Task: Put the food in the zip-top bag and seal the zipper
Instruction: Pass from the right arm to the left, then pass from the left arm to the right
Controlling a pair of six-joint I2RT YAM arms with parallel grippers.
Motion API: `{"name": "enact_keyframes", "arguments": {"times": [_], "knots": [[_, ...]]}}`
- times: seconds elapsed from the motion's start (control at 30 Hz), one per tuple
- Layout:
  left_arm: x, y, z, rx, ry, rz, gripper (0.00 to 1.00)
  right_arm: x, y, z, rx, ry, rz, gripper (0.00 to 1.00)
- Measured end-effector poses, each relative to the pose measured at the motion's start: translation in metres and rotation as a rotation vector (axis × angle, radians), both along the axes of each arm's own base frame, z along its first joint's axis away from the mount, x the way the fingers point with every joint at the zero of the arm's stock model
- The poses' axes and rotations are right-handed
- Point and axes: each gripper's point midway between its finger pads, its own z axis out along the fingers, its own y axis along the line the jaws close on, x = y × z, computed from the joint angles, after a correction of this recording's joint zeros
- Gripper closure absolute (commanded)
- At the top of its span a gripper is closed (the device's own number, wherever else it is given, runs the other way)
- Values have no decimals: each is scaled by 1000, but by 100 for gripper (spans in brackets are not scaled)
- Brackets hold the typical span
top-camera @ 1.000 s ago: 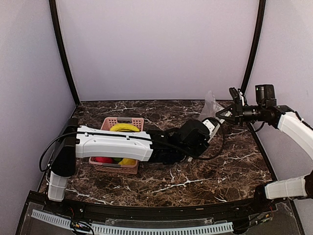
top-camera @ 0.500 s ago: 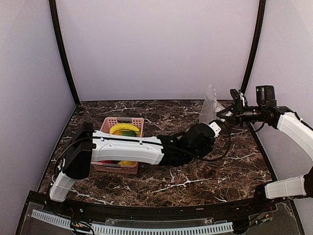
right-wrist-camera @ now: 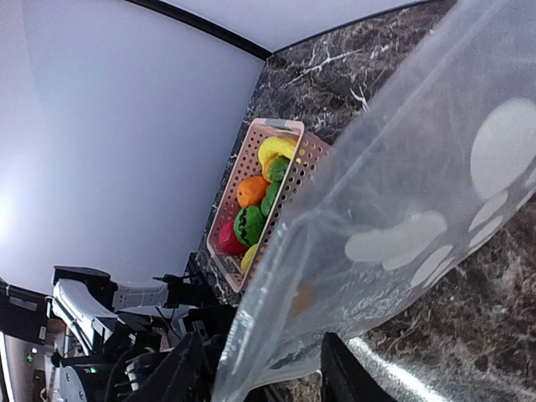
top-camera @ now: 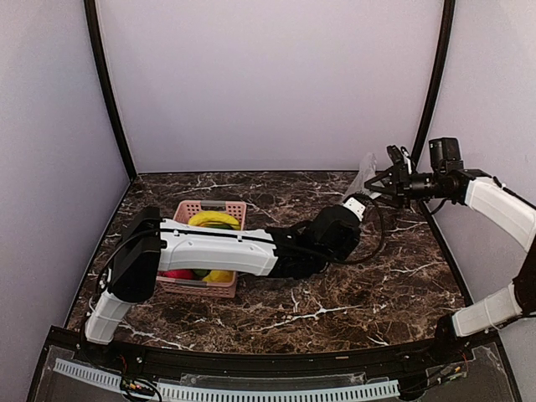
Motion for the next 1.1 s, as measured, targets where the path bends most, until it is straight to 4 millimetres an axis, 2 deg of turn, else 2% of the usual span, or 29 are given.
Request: {"name": "enact_keyframes", "arguments": {"times": [0.1, 0.23, 0.33, 0.4, 0.47, 0.57, 0.7, 0.87, 1.0, 1.1], "knots": [[7, 17, -7, -69, 59, 38, 99, 14, -2, 15, -49, -93, -5, 35], [12, 57, -10, -219, 173, 84, 99, 19, -6, 43, -123, -274, -18, 36], [17, 85, 9, -372, 219, 118, 99, 13, 0, 45, -190, -355, -7, 39], [20, 96, 31, -491, 224, 125, 99, 5, 15, 42, -232, -408, 43, 40], [17, 99, 53, -606, 228, 108, 99, -4, 31, 36, -259, -435, 100, 41], [8, 102, 70, -727, 240, 81, 99, -11, 48, 30, -284, -450, 174, 38], [0, 103, 70, -840, 278, 65, 99, -12, 72, 36, -307, -519, 256, 35], [-4, 104, 65, -915, 315, 50, 99, -28, 97, 38, -312, -585, 348, 33], [-5, 103, 76, -970, 313, 31, 99, -34, 117, 22, -362, -597, 401, 34], [-5, 104, 78, -994, 309, 25, 99, -28, 129, 6, -441, -593, 401, 43]]}}
